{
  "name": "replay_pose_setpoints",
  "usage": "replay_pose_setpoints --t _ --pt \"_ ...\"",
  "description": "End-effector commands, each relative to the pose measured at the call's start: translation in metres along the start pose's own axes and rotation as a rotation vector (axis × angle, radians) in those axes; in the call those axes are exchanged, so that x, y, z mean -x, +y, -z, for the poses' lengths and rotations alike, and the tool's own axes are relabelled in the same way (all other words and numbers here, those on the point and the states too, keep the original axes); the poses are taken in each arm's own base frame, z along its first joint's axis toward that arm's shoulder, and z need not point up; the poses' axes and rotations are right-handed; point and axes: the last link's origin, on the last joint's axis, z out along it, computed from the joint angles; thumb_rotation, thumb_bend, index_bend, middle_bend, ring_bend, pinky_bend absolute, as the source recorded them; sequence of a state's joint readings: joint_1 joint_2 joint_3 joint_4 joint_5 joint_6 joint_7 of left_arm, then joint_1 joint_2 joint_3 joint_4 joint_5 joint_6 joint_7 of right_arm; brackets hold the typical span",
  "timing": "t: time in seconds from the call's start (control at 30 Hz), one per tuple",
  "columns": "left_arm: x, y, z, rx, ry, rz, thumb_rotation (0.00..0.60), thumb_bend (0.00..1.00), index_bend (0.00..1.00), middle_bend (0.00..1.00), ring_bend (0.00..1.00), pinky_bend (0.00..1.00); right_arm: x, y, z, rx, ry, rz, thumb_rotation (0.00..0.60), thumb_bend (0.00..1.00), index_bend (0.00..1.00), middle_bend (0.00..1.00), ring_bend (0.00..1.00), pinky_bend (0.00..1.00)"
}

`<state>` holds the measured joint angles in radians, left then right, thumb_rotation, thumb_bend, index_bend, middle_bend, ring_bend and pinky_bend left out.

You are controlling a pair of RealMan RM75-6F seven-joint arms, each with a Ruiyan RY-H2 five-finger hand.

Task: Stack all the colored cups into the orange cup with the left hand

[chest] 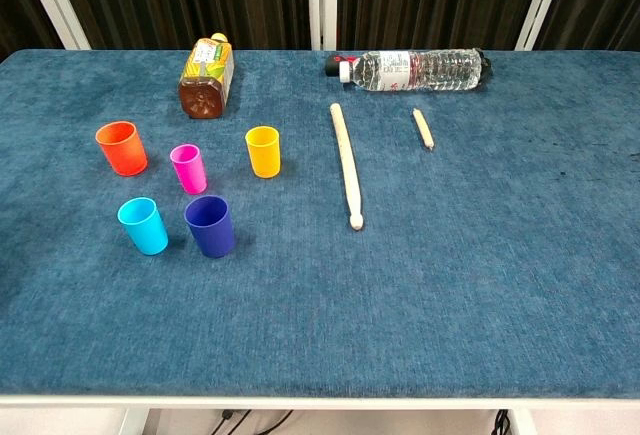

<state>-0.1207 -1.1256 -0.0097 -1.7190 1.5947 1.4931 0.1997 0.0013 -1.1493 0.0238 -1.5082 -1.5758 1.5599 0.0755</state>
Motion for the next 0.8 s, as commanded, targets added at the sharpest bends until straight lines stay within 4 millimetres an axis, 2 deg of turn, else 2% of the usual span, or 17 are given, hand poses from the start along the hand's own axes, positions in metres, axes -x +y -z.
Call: replay_pose_setpoints --t 0.03,0.27,0.43,0.6,0.8 --pt "0.000 0.000 0.000 -0.001 0.001 -0.001 0.600 0.00 0.08 0.10 0.00 0.00 0.000 0.000 0.000 -0.001 0.000 0.000 0.600 0.07 0.00 0.00 0.00 0.00" --pt "-0.004 0.009 -0.003 0.053 0.038 0.005 0.600 0.00 0.08 0.10 0.00 0.00 -0.002 0.000 -0.001 -0.002 0.009 -0.006 0.600 0.07 0.00 0.00 0.00 0.00" --pt "-0.013 0.030 -0.015 0.154 0.060 0.017 0.600 0.00 0.09 0.10 0.00 0.00 -0.003 0.000 -0.003 0.004 0.009 -0.005 0.600 0.07 0.00 0.00 0.00 0.00" --pt "-0.024 0.072 -0.036 0.297 0.025 0.011 0.600 0.00 0.10 0.10 0.00 0.00 -0.003 -0.001 -0.004 0.010 0.007 -0.005 0.600 0.07 0.00 0.00 0.00 0.00" --pt "-0.018 0.130 -0.053 0.437 -0.071 0.019 0.600 0.00 0.10 0.10 0.00 0.00 -0.001 0.004 -0.002 0.028 0.001 -0.014 0.600 0.07 0.00 0.00 0.00 0.00"
